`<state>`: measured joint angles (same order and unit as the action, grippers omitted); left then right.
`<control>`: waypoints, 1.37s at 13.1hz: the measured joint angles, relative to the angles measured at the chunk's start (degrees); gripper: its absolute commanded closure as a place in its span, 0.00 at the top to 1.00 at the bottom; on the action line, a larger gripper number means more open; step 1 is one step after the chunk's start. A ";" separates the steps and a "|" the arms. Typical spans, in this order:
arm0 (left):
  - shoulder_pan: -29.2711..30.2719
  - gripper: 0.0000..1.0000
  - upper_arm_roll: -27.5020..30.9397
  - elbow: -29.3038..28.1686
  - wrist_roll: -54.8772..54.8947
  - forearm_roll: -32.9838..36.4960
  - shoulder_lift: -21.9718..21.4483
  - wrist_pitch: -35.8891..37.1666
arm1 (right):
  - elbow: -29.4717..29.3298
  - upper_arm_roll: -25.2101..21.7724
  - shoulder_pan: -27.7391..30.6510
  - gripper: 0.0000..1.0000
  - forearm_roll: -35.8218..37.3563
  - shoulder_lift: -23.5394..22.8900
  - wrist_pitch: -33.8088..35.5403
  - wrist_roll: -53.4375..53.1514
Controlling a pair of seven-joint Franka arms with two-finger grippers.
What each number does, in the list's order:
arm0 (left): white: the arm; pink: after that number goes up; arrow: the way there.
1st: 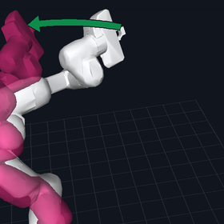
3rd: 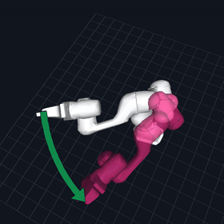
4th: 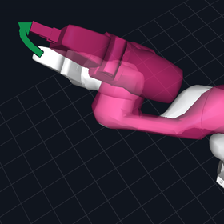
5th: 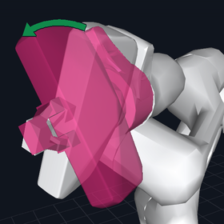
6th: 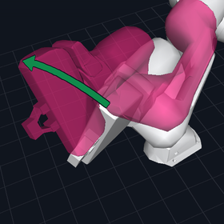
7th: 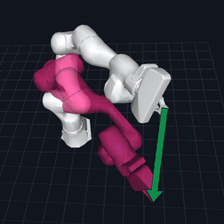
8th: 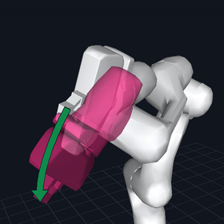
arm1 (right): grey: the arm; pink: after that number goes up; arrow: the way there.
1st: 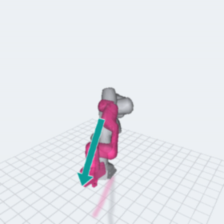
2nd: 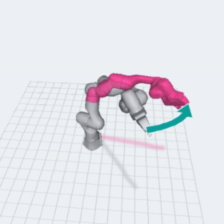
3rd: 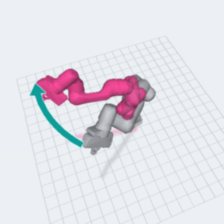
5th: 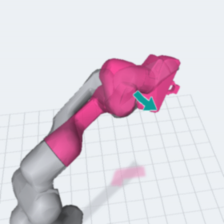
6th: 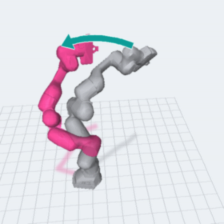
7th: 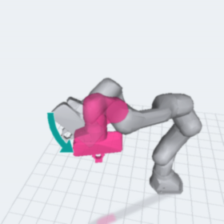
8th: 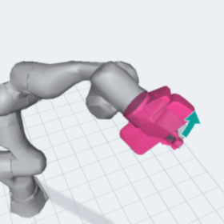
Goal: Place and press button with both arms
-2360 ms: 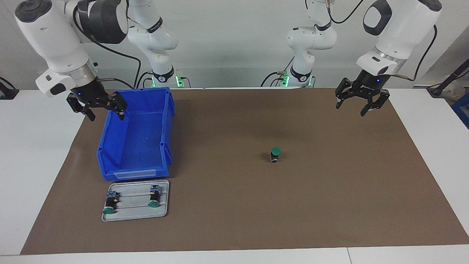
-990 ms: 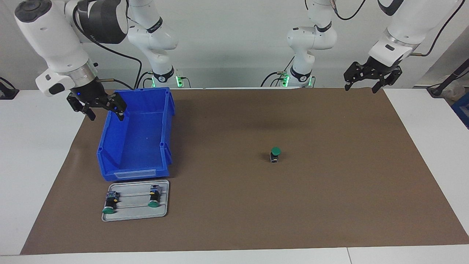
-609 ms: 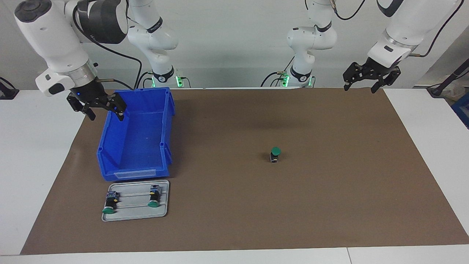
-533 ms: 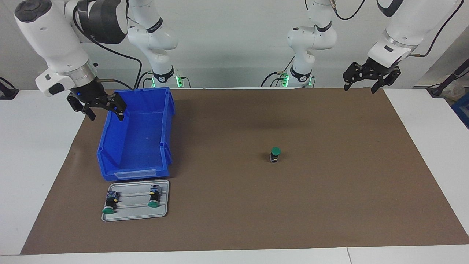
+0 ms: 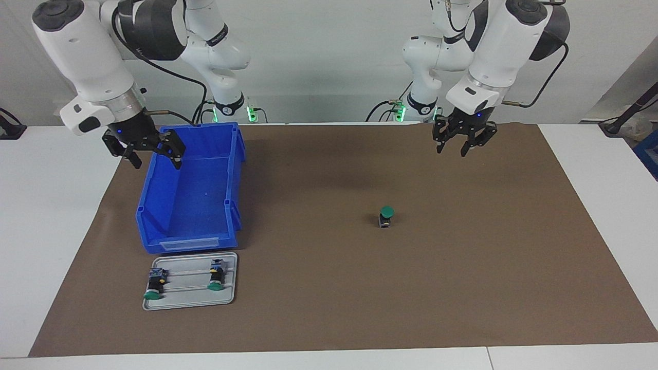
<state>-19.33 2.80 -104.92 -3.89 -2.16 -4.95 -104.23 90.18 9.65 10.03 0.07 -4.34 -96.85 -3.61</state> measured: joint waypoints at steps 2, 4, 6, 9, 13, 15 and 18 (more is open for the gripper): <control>-1.54 0.00 -0.02 -1.97 -1.61 0.00 0.80 -4.38 | 0.00 0.00 0.00 1.00 0.00 0.00 0.00 0.00; -3.44 0.00 -0.03 -3.67 -1.77 0.00 2.81 -8.98 | 0.00 0.00 0.00 1.00 0.00 0.00 0.00 0.00; -5.53 0.00 -0.07 -4.41 -2.15 0.00 6.17 -13.17 | 0.00 0.00 0.00 1.00 0.00 0.00 0.00 0.00; -7.13 0.00 -0.09 -6.11 -2.42 0.00 10.40 -20.73 | 0.00 0.00 0.00 1.00 0.00 0.00 0.00 0.00; -8.41 0.00 -0.14 -10.06 -2.42 0.00 11.71 -26.71 | 0.01 0.00 0.00 1.00 0.00 0.00 0.00 0.00; -9.02 0.00 -0.15 -10.56 -2.42 0.00 12.89 -28.66 | 0.01 0.00 0.00 1.00 0.00 0.00 0.00 0.00; -9.42 0.00 -0.16 -10.81 -2.42 0.00 16.05 -32.47 | 0.01 0.00 0.00 1.00 0.00 0.00 0.00 0.00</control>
<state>-28.75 2.64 -115.73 -6.30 -2.16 11.10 -136.70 90.19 9.65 10.03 0.07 -4.34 -96.85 -3.61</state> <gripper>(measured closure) 0.991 0.000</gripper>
